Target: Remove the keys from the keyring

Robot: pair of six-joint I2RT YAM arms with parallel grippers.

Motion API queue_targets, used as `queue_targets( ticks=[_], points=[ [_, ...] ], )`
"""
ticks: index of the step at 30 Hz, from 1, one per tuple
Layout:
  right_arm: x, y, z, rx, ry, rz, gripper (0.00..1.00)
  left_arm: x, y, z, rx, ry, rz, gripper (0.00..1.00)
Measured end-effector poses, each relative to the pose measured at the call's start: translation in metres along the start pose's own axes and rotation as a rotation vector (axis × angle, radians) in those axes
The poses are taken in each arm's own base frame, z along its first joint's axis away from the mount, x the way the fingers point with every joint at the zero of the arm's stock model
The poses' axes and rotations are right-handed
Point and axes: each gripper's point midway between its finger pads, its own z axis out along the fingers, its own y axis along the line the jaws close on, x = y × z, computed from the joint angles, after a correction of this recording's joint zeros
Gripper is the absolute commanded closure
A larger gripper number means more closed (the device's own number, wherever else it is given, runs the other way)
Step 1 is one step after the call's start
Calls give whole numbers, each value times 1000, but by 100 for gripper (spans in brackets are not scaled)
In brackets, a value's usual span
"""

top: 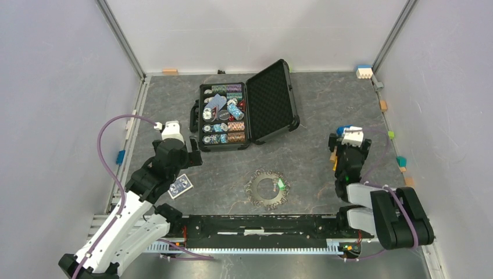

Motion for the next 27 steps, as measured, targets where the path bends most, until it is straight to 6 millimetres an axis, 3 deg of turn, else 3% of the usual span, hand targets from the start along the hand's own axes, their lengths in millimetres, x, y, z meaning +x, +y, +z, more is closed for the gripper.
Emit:
queue_targets(
  ticks=[6, 10, 15, 22, 27],
  points=[
    [-21, 6, 37, 78, 244, 87, 4, -1, 2, 8, -58, -3, -89, 0],
    [-20, 19, 41, 37, 393, 74, 6, 11, 3, 19, -121, 61, -128, 0],
    [11, 33, 11, -84, 574, 44, 3, 8, -1, 18, -127, 83, -161, 0],
    [-3, 78, -31, -413, 561, 172, 2, -11, -29, -5, 87, 25, -237, 0],
    [12, 118, -82, -698, 578, 305, 2, -9, -41, -7, 165, 22, -253, 0]
  ],
)
